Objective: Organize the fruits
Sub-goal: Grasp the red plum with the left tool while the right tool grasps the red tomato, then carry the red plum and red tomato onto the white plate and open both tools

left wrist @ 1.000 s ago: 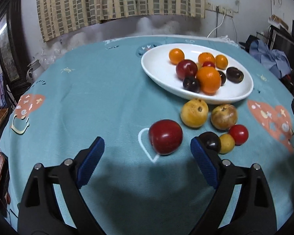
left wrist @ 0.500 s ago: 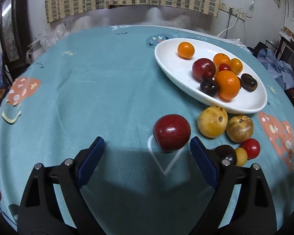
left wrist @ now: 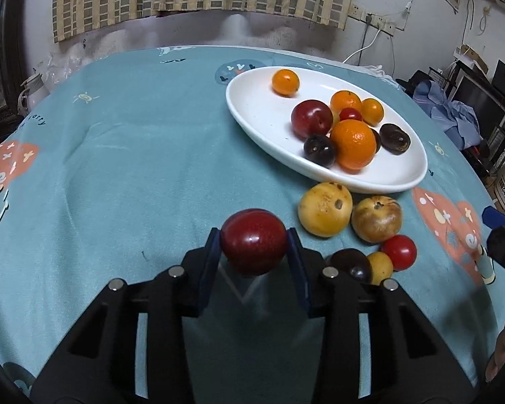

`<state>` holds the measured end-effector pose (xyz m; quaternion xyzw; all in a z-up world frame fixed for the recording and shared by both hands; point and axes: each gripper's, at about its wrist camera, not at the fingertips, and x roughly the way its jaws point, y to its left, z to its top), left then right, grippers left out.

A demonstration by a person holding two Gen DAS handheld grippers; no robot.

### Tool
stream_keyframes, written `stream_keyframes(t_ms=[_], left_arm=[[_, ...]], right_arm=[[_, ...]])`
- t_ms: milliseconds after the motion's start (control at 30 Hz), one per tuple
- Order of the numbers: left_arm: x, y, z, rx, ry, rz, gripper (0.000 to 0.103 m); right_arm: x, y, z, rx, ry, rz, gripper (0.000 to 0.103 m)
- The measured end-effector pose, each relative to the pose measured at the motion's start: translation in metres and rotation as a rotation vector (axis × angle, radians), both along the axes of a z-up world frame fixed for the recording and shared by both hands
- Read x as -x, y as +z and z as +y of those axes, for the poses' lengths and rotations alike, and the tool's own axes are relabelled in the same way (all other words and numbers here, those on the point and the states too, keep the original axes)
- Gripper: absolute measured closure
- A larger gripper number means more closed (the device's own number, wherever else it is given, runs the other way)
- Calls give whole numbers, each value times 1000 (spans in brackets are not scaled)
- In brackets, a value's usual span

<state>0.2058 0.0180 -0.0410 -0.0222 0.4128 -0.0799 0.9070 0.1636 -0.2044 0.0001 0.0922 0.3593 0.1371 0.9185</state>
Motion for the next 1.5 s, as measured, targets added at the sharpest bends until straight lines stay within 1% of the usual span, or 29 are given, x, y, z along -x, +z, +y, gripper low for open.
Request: stream_keyframes(t_ms=[33, 67, 100, 133, 167, 233, 267, 367, 500, 633, 767, 833, 867, 1000, 1067, 1167, 1267, 1300, 1500], left_arm=[[4, 2, 2, -26, 18, -8, 63], [7, 5, 5, -49, 38, -18, 63], [9, 7, 9, -61, 56, -26, 63], [11, 10, 16, -55, 78, -32, 63], [12, 12, 22, -34, 95, -33, 63], [10, 13, 29, -2, 113, -25, 63], [9, 11, 30, 5, 114, -16, 63], [7, 6, 27, -4, 101, 1, 63], [6, 4, 19, -18, 83, 4, 63], [5, 2, 19, -18, 84, 12, 63], [6, 1, 17, -28, 79, 13, 63], [7, 0, 15, -38, 73, 11, 63], [7, 0, 15, -42, 71, 10, 63], [8, 0, 15, -34, 69, 13, 63], [7, -1, 16, -29, 67, 18, 63], [7, -3, 13, -43, 64, 24, 63], [8, -4, 12, -45, 58, 26, 63], [7, -4, 12, -46, 56, 28, 63], [9, -3, 12, -38, 45, 24, 63]], right_arm=[[-1, -2, 2, -5, 14, 3, 7], [-1, -4, 4, -6, 29, 6, 10], [-2, -6, 8, 1, 48, 13, 17], [-4, -10, 14, 20, 76, 27, 21], [-6, -14, 18, 38, 95, 38, 27], [-10, -23, 28, 88, 123, 60, 34], [-11, -26, 32, 106, 132, 66, 40], [-13, -32, 41, 154, 154, 73, 45], [-22, -38, 48, 189, 155, 84, 47], [-30, -40, 46, 142, 151, 90, 53], [-32, -40, 47, 103, 180, 97, 68], [-31, -40, 46, 90, 189, 104, 70], [-31, -40, 44, 87, 190, 111, 75], [-30, -41, 35, 50, 184, 135, 76], [-30, -42, 42, 89, 180, 118, 76], [-30, -42, 51, 135, 181, 109, 76], [-34, -46, 47, 96, 183, 132, 76], [-37, -49, 46, 80, 197, 154, 75], [-30, -46, 45, 87, 188, 138, 76]])
